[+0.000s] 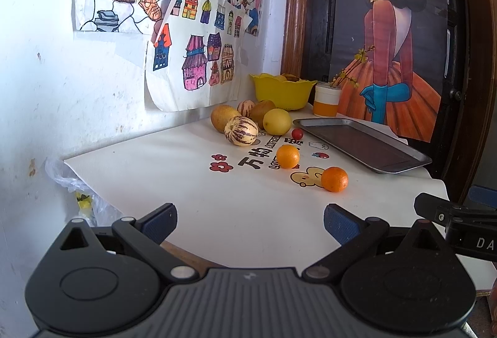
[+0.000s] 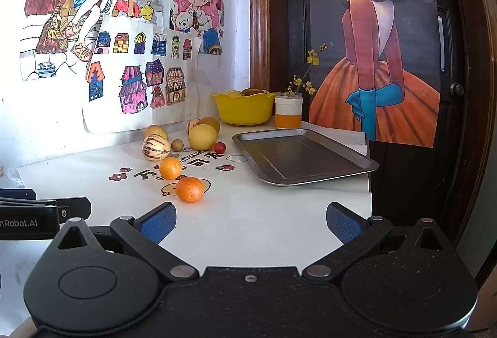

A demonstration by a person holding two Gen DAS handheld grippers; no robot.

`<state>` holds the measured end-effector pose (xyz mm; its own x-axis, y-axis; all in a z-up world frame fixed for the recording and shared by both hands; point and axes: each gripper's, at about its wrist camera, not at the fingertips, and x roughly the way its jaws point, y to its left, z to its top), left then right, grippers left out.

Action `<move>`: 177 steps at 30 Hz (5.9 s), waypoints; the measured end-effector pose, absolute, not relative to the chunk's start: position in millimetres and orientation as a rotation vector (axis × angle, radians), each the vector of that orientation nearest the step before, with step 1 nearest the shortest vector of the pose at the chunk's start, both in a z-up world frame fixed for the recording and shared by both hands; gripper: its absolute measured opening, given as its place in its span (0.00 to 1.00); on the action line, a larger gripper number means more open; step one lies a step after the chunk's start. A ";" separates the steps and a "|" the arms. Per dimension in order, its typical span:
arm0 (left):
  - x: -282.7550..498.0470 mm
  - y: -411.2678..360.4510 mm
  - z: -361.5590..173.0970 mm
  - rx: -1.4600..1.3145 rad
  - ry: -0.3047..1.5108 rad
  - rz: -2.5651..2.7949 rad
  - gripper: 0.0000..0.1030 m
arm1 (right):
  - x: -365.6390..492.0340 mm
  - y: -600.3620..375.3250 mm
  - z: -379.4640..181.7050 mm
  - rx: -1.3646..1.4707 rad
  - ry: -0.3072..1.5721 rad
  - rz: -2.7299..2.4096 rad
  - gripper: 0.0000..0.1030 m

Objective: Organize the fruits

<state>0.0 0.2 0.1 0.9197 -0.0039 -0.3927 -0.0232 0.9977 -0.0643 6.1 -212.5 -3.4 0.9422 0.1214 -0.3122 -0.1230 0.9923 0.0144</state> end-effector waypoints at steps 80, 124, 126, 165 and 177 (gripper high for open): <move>200.5 -7.5 4.1 -0.082 0.698 -0.255 0.72 | 157.1 -172.3 -7.5 0.095 0.668 0.413 0.43; 330.1 -77.3 35.1 -0.151 0.678 -0.289 0.34 | 294.9 -313.7 24.4 0.174 0.546 0.250 0.35; 344.4 -82.2 30.7 -0.149 0.688 -0.294 0.34 | 303.3 -310.4 19.3 0.157 0.559 0.258 0.35; 259.5 -63.7 86.1 -0.124 0.534 -0.300 0.99 | 157.2 -293.2 105.8 0.079 0.429 0.293 0.99; 133.6 15.0 163.1 -0.098 0.477 -0.249 0.99 | 72.1 -272.5 243.8 0.035 0.403 0.448 0.99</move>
